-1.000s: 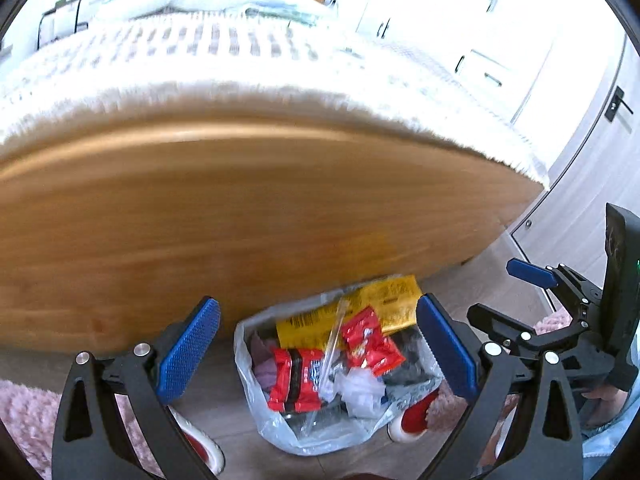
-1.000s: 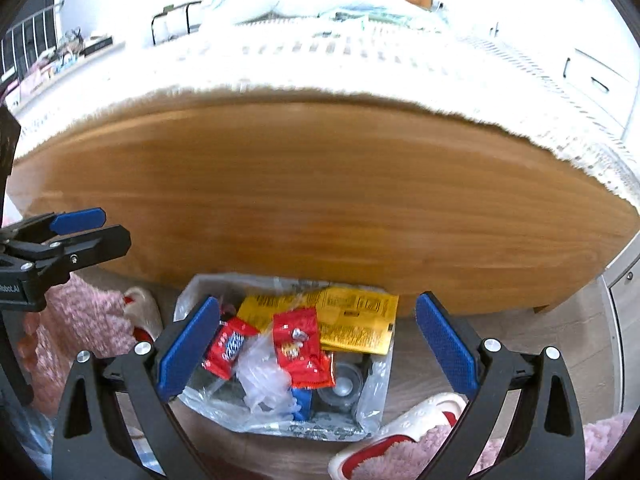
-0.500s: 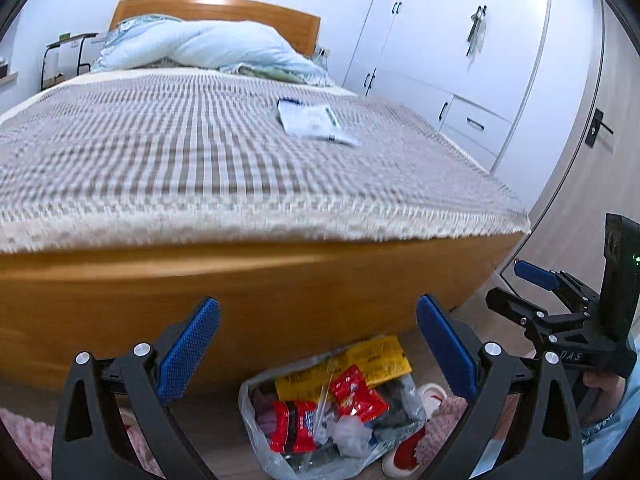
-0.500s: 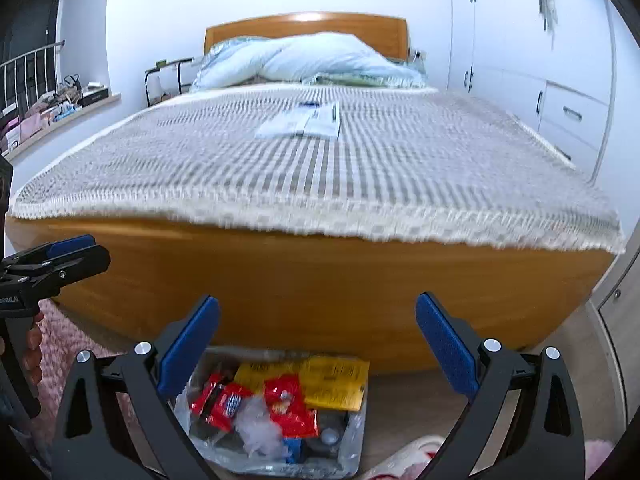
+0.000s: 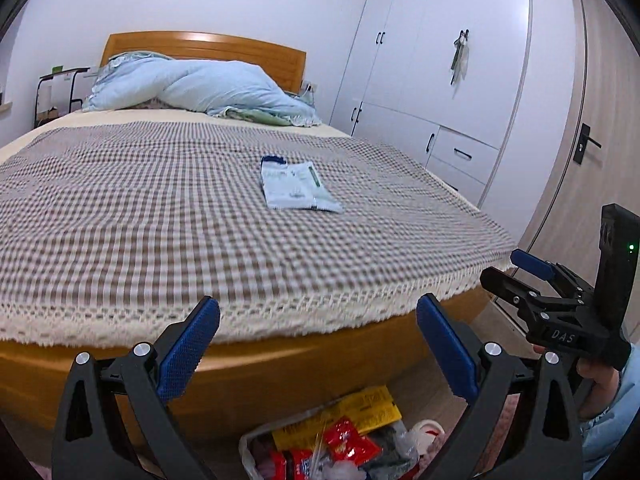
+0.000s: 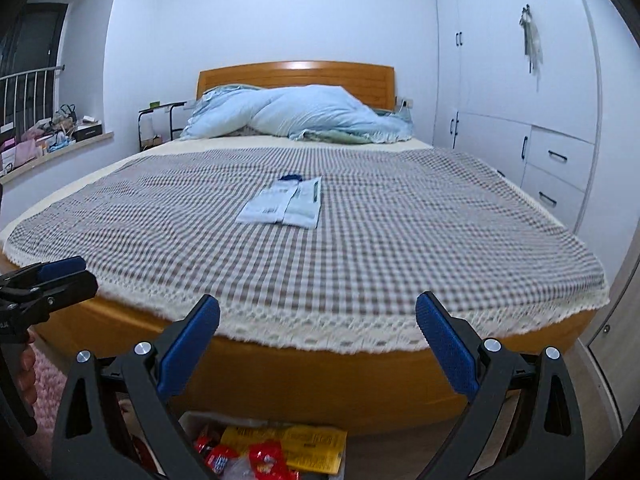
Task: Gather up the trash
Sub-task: 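Raise both open tools out of the bag toward the white-and-green packet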
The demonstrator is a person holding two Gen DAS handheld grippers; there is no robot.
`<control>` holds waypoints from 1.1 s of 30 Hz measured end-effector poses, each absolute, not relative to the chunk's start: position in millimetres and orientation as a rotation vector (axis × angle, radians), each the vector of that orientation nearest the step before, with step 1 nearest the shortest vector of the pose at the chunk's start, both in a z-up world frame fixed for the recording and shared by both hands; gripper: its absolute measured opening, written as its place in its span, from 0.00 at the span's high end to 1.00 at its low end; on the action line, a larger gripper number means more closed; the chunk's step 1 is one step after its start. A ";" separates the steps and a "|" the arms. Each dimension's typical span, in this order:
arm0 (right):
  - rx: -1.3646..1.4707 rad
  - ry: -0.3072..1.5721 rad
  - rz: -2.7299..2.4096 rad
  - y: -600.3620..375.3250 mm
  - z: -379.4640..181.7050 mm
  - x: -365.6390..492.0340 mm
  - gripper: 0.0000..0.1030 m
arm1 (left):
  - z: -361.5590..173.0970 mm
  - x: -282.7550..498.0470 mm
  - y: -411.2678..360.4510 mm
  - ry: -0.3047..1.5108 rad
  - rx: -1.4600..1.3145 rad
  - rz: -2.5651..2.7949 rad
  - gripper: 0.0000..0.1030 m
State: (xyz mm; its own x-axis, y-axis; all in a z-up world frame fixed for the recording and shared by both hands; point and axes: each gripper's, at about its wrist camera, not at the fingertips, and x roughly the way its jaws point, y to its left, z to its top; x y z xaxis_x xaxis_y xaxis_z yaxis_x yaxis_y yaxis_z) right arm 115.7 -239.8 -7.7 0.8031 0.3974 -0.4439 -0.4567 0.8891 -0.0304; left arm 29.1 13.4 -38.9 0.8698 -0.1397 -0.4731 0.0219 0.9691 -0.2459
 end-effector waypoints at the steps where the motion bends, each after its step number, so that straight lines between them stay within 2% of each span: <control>1: -0.137 0.437 0.454 -240.1 -5.9 117.3 0.08 | -37.0 31.1 13.4 0.505 -0.238 -0.084 0.07; 17: -0.130 0.357 0.416 -234.6 3.9 143.2 0.09 | -25.3 61.0 28.3 0.478 -0.256 -0.067 0.07; 33: -0.137 0.365 0.407 -221.0 9.6 183.4 0.08 | -15.0 106.3 38.3 0.458 -0.309 -0.081 0.07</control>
